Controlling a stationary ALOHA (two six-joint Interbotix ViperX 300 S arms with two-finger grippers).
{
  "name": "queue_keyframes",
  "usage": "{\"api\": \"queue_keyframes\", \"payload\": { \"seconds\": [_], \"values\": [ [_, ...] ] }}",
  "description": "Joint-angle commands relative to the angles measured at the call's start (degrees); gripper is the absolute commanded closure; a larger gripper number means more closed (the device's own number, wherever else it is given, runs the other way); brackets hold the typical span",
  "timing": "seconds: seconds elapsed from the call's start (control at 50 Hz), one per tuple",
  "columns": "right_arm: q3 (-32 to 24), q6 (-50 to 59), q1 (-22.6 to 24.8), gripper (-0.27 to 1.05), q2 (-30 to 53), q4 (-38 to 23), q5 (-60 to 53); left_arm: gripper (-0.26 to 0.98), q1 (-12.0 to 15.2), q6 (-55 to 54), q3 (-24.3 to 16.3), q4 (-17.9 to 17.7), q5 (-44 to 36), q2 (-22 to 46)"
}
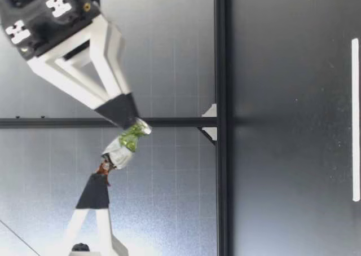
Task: Pick up the candy and unwrap it.
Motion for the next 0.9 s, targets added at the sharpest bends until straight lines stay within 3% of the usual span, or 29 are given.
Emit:
{"api": "queue_keyframes", "payload": {
  "seconds": [0.0, 0.36, 0.88],
  "values": [
    [0.79, 0.0, -0.18, 0.18, -1.76, -0.09, -4.57, 0.9, 0.09, 0.26, -0.26, 0.0, -0.53, -1.14],
    [3.78, 0.0, -2.46, 0.19, -2.72, -0.09, -21.18, 0.9, 0.09, -1.05, -0.62, -0.18, -0.18, -1.49],
    [1.14, 0.7, -2.55, 0.19, 2.2, -0.09, -21.97, 0.9, 0.09, -1.14, -0.62, -0.18, -0.18, -1.58]
  ]
}}
